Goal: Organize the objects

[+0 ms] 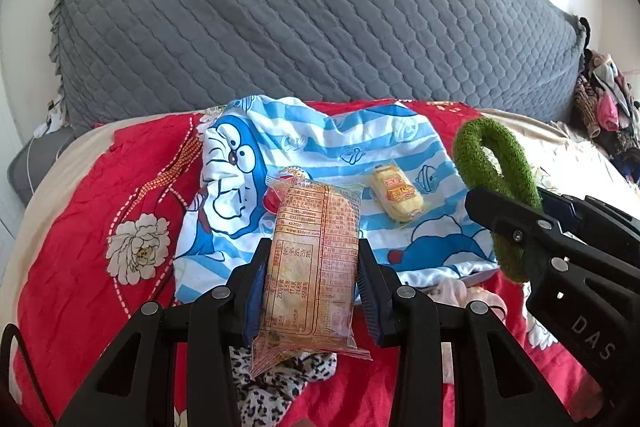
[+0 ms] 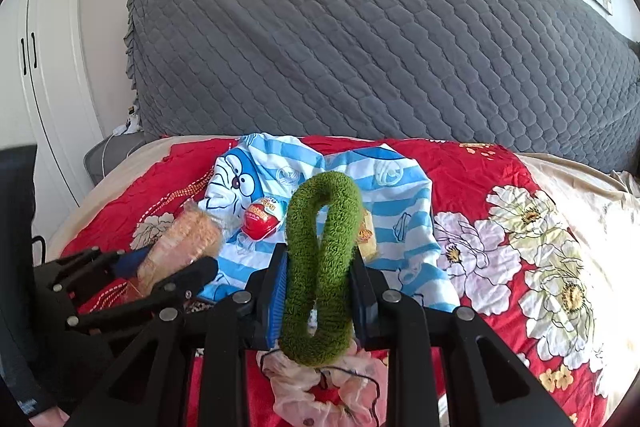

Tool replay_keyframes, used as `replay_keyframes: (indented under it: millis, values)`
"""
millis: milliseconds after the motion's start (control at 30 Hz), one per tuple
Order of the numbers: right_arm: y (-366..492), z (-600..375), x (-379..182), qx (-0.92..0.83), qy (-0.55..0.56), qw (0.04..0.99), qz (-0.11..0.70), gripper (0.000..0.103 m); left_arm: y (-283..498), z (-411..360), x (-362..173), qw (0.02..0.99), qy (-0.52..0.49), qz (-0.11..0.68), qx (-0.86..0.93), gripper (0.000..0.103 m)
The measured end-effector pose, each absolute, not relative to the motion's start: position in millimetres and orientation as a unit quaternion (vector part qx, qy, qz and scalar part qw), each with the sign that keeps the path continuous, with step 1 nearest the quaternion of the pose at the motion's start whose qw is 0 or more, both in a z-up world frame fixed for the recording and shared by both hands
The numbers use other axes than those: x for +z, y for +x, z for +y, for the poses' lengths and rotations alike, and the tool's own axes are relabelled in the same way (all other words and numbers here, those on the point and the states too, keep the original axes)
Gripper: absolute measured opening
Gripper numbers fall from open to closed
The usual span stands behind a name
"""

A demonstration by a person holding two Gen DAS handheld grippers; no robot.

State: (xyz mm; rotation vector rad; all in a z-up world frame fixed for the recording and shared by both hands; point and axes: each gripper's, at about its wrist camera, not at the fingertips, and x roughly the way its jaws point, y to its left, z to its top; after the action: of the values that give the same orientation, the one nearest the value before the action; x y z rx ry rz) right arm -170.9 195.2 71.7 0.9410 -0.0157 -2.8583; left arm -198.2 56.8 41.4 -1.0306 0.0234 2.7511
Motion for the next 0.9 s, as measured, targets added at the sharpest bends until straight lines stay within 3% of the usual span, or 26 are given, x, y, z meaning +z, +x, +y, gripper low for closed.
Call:
replay_keyframes:
  millis: [900]
  values:
    - [-224.6, 194.3, 41.5, -0.934, 0.351, 0.068, -0.001, 0.028, -254.7, 62.3, 23.6, 0.100, -0.352, 0.016, 0.930, 0.041]
